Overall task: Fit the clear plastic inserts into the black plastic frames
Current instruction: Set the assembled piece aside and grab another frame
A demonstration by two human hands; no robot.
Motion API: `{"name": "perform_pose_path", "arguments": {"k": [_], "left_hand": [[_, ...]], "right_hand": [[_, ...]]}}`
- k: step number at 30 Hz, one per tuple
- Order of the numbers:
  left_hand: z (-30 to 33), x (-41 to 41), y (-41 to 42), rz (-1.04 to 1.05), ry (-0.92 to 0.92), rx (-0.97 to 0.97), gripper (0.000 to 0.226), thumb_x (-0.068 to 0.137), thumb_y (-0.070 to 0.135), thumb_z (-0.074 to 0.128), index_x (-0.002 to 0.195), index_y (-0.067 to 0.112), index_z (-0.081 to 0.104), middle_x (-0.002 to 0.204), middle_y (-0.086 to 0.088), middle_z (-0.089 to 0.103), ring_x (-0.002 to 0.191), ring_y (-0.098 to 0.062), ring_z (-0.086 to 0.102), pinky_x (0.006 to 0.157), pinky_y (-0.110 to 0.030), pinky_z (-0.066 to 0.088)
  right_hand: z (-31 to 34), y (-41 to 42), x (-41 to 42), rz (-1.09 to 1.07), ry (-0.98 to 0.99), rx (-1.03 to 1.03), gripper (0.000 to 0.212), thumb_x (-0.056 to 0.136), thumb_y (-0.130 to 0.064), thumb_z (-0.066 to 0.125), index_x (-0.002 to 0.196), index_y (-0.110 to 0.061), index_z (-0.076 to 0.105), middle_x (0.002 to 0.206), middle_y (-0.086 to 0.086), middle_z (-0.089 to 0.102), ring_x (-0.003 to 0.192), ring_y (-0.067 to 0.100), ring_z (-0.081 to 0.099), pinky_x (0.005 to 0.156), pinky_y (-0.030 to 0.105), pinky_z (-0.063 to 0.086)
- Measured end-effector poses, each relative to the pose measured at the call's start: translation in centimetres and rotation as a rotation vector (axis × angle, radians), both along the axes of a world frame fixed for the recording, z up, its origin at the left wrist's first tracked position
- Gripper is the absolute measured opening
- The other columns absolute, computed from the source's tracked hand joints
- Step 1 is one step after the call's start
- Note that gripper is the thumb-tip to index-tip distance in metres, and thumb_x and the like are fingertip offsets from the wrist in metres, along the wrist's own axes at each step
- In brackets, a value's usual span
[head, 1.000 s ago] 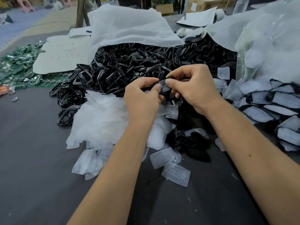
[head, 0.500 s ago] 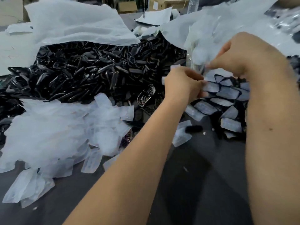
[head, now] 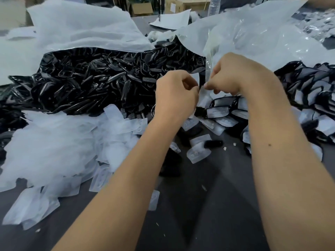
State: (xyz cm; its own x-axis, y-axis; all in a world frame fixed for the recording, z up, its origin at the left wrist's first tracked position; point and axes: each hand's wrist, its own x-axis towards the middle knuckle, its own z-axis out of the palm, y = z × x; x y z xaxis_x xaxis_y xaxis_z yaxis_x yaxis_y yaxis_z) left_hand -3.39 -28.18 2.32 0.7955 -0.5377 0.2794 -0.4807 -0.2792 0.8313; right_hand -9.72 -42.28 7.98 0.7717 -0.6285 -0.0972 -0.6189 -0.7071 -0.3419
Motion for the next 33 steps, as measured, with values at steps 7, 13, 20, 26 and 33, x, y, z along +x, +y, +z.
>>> {"name": "perform_pose_path", "arguments": {"k": [7, 13, 20, 26, 33], "left_hand": [[0.1, 2.5, 7.1, 0.175, -0.208, 0.081, 0.012, 0.085, 0.013, 0.071, 0.085, 0.022, 0.079, 0.077, 0.014, 0.071, 0.073, -0.006, 0.065, 0.074, -0.028, 0.054], [-1.9, 4.2, 13.4, 0.295, -0.310, 0.242, 0.007, 0.087, 0.018, 0.074, 0.092, 0.019, 0.078, 0.092, 0.000, 0.070, 0.088, -0.023, 0.064, 0.083, -0.042, 0.052], [-3.5, 4.9, 14.2, 0.279, -0.341, 0.296, 0.011, 0.089, 0.012, 0.070, 0.097, 0.015, 0.077, 0.097, -0.007, 0.064, 0.089, -0.025, 0.060, 0.079, -0.041, 0.048], [-3.6, 4.9, 13.8, 0.235, -0.377, 0.121, 0.012, 0.085, 0.004, 0.072, 0.094, 0.010, 0.077, 0.095, -0.002, 0.069, 0.089, -0.020, 0.064, 0.083, -0.040, 0.053], [-4.3, 5.1, 13.6, 0.278, -0.473, 0.260, 0.036, 0.089, 0.001, 0.060, 0.121, 0.010, 0.073, 0.124, -0.006, 0.064, 0.118, -0.030, 0.049, 0.096, -0.023, 0.032]], "right_hand": [[-0.8, 4.4, 2.8, 0.301, -0.014, 0.044, 0.012, 0.093, -0.026, 0.075, 0.082, -0.022, 0.074, 0.076, 0.004, 0.077, 0.066, 0.017, 0.074, 0.055, 0.028, 0.054], [-2.4, 9.8, 5.0, 0.633, -0.037, 0.075, 0.005, 0.086, -0.026, 0.081, 0.087, -0.030, 0.077, 0.073, -0.011, 0.071, 0.065, 0.008, 0.069, 0.055, 0.022, 0.052], [-4.4, 11.6, 6.1, 0.652, -0.006, 0.083, 0.036, 0.075, -0.033, 0.089, 0.103, -0.032, 0.066, 0.091, -0.010, 0.065, 0.081, 0.010, 0.064, 0.064, 0.028, 0.049], [-3.5, 10.7, 5.6, 0.624, 0.076, 0.003, 0.038, 0.076, -0.054, 0.086, 0.101, -0.031, 0.068, 0.091, -0.013, 0.065, 0.080, 0.006, 0.063, 0.066, 0.028, 0.051], [-4.2, 10.5, 5.8, 0.614, 0.043, 0.059, 0.031, 0.075, -0.052, 0.088, 0.091, -0.033, 0.070, 0.087, -0.013, 0.068, 0.080, 0.003, 0.064, 0.070, 0.028, 0.050]]}}
